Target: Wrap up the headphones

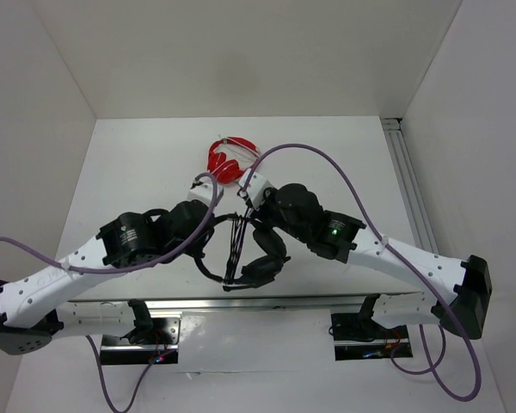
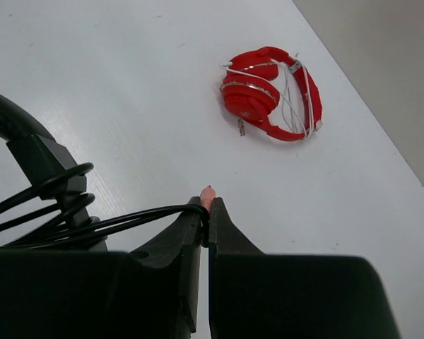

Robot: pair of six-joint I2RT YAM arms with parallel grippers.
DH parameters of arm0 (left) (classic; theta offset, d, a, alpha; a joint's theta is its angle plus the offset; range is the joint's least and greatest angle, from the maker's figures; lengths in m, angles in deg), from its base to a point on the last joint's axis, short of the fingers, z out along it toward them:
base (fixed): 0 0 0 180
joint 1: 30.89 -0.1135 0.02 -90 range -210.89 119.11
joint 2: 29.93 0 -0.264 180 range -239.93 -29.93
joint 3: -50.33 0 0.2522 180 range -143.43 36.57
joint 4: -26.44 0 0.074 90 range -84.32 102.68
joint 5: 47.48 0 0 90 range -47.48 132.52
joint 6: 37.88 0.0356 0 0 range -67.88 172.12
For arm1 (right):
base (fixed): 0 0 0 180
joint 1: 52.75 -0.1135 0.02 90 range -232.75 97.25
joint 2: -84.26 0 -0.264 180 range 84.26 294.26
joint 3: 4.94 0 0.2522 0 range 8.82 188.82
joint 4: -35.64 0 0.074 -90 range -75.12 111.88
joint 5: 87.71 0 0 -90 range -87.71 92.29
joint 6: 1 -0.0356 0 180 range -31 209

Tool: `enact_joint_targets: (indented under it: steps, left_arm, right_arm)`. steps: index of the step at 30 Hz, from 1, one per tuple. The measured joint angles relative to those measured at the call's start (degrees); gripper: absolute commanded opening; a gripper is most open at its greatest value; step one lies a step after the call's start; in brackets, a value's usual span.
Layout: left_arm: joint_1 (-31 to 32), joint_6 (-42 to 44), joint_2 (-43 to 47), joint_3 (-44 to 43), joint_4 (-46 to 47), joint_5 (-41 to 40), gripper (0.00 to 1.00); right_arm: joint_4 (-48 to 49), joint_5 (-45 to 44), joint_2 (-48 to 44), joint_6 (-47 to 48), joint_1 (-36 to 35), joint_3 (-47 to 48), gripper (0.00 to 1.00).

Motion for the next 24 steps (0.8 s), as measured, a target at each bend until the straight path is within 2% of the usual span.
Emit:
enact_joint_targets:
  steps: [2, 3, 4, 8, 10, 15, 18, 24]
  left_arm:
    - [0.09, -0.35, -0.28, -0.59, -1.16, -0.68, 0.0]
    - [0.09, -0.55, -0.66, -1.11, -1.53, -1.07, 0.0]
    - [0.11, -0.87, -1.01, -1.7, -1.77, -1.22, 0.0]
    - [-1.92, -1.51, -1.51, -3.34, -3.02, -0.24, 0.0]
    - [-5.07, -1.25, -1.53, -4.11, -2.8, 1.68, 0.0]
    - [-14.56, 1.55, -1.4, -5.66, -2.86, 8.59, 0.0]
    - [-20.2, 3.34, -1.42, -5.79, -2.05, 13.29, 0.0]
    - [-29.46, 6.36, -1.99, -4.37, 0.94, 19.8, 0.0]
  right_arm:
    - [-0.02, 1.22, 0.0, -0.79, 0.5, 0.0, 0.13]
    - [-0.02, 1.73, 0.0, -1.25, 0.83, 0.0, 0.26]
    - [0.09, 1.99, 0.0, -1.6, 1.36, 0.0, 0.31]
    - [0.33, 1.86, 0.04, -2.8, 4.52, 0.0, 0.44]
    - [0.61, 1.99, 0.04, -3.48, 5.92, 0.0, 0.47]
    - [1.22, 0.7, 0.04, -5.35, 12.74, -0.11, 0.68]
    - [1.64, 0.26, 0.15, -6.97, 16.39, -0.57, 0.73]
    - [2.21, -0.11, 0.87, -10.05, 18.45, -1.14, 0.75]
